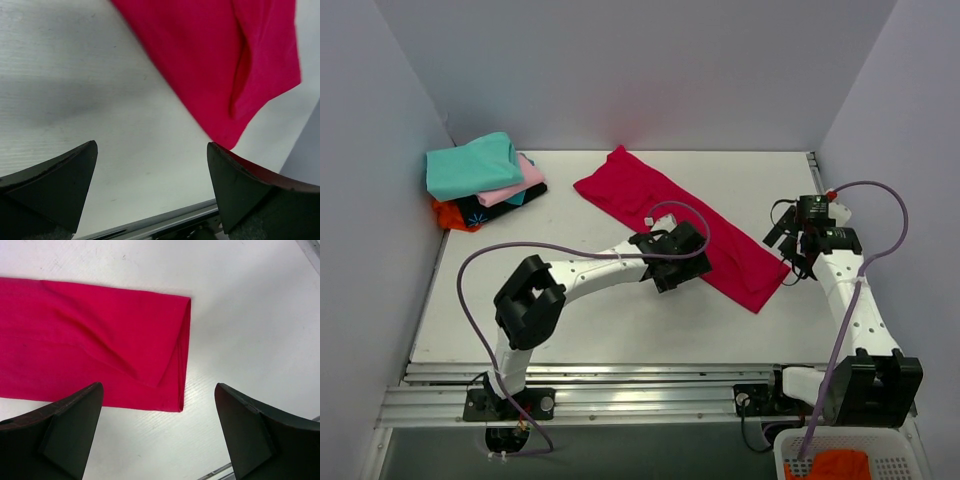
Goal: Fold and stack the t-shirts
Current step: Fold the tshirt
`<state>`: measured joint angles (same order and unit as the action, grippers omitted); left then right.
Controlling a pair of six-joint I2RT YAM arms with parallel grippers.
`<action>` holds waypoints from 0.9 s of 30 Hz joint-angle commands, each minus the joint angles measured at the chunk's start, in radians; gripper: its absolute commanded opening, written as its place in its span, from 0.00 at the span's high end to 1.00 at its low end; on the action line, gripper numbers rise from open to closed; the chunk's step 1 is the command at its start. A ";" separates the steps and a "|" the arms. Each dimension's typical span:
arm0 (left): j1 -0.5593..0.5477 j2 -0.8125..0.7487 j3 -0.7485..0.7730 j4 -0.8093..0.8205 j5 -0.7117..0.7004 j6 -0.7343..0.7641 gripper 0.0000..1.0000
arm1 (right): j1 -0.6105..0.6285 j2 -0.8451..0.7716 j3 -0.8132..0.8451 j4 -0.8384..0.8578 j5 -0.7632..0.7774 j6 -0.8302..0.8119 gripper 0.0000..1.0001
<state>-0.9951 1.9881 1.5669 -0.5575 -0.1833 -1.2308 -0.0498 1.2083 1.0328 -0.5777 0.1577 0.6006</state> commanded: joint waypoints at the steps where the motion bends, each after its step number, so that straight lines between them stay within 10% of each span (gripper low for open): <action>1: -0.008 0.029 0.091 -0.013 -0.096 -0.168 0.00 | -0.002 -0.049 0.012 -0.074 0.048 -0.022 0.11; 27: -0.053 0.327 0.186 0.065 -0.001 -0.364 0.10 | -0.019 -0.095 0.010 -0.100 0.043 -0.050 0.10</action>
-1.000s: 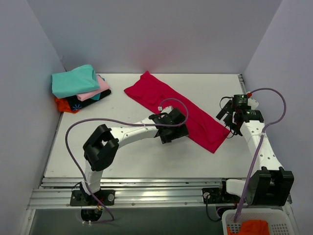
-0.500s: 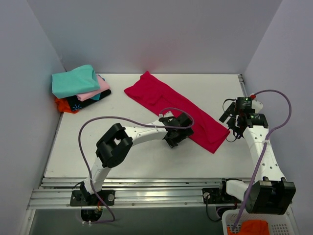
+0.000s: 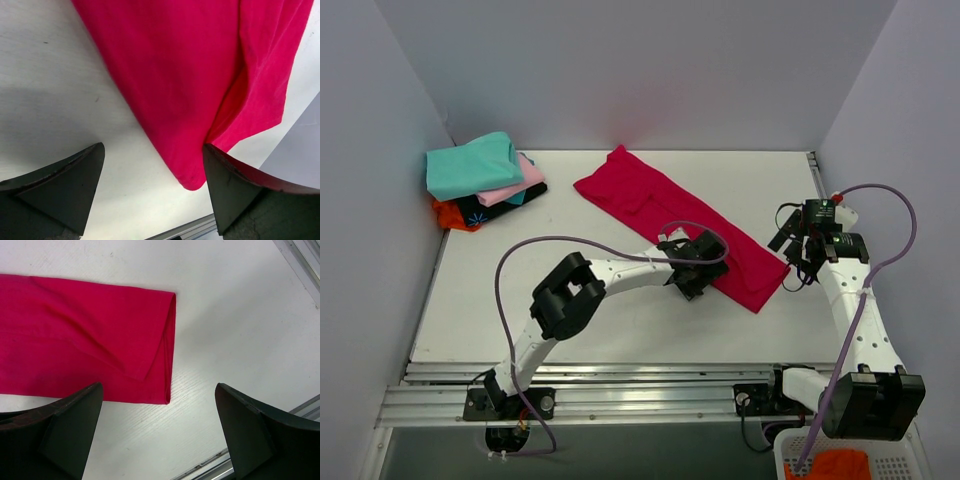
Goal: Fold and stack the t-shirts
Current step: Fold the tshirt
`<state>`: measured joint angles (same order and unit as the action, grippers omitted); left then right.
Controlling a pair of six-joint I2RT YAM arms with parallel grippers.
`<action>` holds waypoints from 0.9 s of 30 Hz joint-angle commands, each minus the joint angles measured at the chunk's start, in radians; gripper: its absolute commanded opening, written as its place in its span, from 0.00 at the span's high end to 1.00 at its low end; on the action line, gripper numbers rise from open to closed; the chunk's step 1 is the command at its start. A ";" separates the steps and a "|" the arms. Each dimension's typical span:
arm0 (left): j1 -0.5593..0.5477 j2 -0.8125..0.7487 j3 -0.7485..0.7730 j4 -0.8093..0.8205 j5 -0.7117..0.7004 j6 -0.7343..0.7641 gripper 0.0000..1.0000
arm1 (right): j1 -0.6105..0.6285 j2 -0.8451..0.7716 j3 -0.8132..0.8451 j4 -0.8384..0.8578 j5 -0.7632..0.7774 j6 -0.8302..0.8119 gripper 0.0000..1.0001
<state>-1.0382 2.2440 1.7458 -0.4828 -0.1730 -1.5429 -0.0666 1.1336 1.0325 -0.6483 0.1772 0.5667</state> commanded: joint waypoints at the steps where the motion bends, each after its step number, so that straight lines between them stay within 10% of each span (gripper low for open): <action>1: -0.008 0.080 0.008 -0.007 -0.010 -0.055 0.11 | -0.002 -0.021 0.011 -0.030 0.024 -0.016 0.10; 13: -0.006 0.147 0.011 0.059 0.013 -0.051 0.42 | -0.002 -0.021 0.012 -0.034 0.022 -0.016 0.10; 21: 0.012 0.134 -0.037 0.107 0.049 -0.020 0.93 | -0.002 -0.018 0.006 -0.031 0.025 -0.010 0.10; 27: 0.059 0.016 -0.190 0.119 0.092 0.070 0.98 | -0.002 -0.017 -0.002 -0.024 0.015 -0.002 0.11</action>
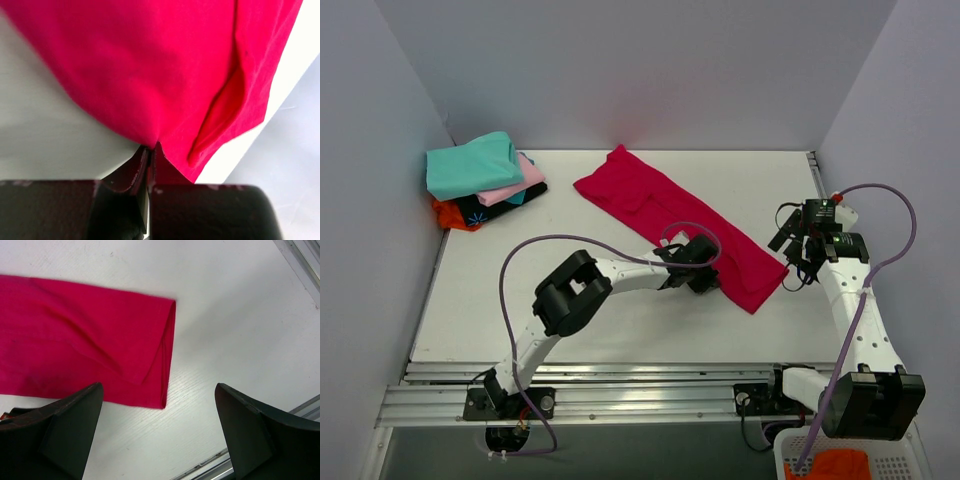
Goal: Fold and stack the t-shirts
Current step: Fold the tshirt
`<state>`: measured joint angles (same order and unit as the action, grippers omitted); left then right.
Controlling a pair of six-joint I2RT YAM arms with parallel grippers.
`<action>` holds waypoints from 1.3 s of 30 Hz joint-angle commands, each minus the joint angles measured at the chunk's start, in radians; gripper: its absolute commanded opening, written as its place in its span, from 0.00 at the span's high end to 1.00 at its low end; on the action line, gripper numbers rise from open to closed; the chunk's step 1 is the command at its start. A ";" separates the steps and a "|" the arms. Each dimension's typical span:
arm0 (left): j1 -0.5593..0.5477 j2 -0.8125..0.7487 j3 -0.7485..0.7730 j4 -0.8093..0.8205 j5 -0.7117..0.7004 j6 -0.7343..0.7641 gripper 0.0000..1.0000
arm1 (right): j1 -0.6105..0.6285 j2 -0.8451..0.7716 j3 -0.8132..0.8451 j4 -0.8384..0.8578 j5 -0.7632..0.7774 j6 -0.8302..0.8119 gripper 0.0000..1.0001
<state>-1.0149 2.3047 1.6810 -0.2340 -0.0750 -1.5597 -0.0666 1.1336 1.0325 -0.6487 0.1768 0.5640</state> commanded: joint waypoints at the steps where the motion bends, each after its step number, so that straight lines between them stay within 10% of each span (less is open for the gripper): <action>1: 0.045 -0.072 -0.157 -0.140 -0.003 0.104 0.98 | -0.002 -0.018 -0.003 -0.020 0.007 0.004 0.11; 21: 0.185 -0.994 -0.858 -0.574 -0.108 0.299 0.98 | 0.098 -0.097 -0.198 0.075 -0.240 0.080 0.13; 24: 0.223 -1.071 -0.917 -0.568 -0.069 0.334 0.79 | 0.180 -0.092 -0.230 0.122 -0.309 0.096 0.12; 25: 0.240 -1.082 -0.920 -0.571 -0.062 0.342 0.50 | 0.210 -0.090 -0.233 0.148 -0.322 0.102 0.11; 28: 0.242 -1.096 -0.884 -0.629 -0.062 0.366 0.06 | 0.348 -0.061 -0.216 0.170 -0.344 0.122 0.10; 39: 0.161 -1.306 -0.802 -0.927 0.070 0.517 0.02 | 0.774 0.035 -0.126 0.047 -0.488 0.206 0.08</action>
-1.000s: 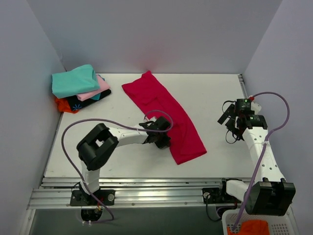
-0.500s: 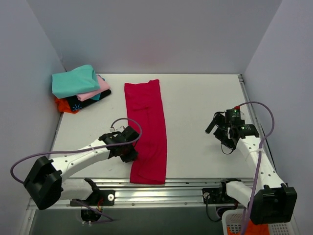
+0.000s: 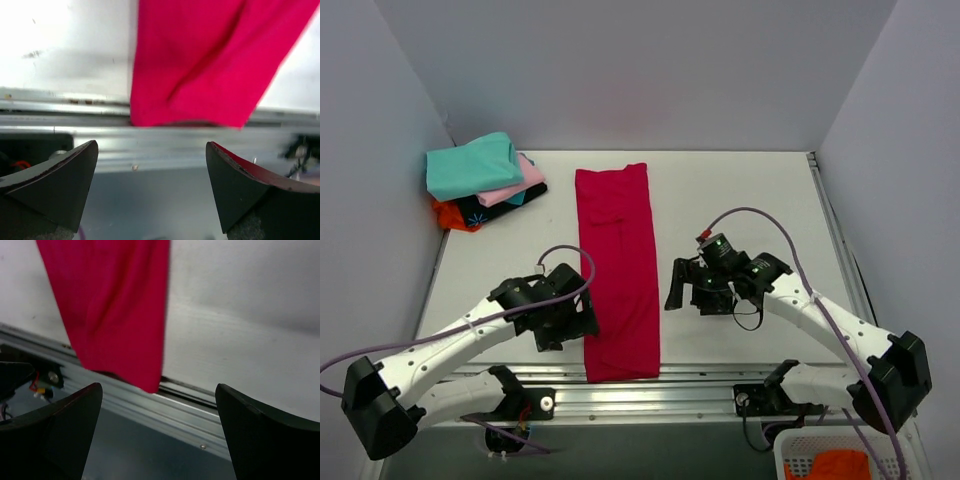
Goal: Fold and stack the t-shirts
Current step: Fold the tshirt
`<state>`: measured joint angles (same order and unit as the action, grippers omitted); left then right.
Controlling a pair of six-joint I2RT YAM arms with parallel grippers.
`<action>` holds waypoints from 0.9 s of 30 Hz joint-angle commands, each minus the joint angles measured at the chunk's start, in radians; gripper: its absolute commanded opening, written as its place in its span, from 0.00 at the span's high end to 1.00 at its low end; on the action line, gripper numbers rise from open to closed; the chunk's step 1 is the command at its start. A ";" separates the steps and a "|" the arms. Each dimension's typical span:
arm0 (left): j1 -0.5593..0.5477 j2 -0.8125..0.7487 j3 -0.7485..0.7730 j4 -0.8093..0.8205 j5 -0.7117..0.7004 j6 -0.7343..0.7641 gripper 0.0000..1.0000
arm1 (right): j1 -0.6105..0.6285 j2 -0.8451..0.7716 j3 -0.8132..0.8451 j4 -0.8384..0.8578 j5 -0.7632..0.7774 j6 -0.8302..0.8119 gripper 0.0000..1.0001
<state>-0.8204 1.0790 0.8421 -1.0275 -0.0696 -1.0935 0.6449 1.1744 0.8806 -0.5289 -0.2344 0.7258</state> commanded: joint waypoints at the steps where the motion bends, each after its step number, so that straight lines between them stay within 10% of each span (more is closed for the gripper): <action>1: -0.049 -0.100 0.031 -0.146 0.070 0.047 0.02 | 0.087 -0.001 0.012 -0.074 -0.092 0.069 0.09; 13: -0.443 -0.064 -0.192 0.012 0.020 -0.247 0.13 | 0.412 0.158 -0.170 0.090 -0.082 0.169 0.12; 27: -0.451 0.004 -0.244 0.150 -0.263 -0.358 0.22 | 0.440 0.338 -0.161 0.297 0.016 0.155 0.16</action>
<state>-1.2682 1.0851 0.6064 -0.9394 -0.2337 -1.4029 1.0817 1.4982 0.7071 -0.2726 -0.2893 0.8795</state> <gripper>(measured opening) 0.789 0.843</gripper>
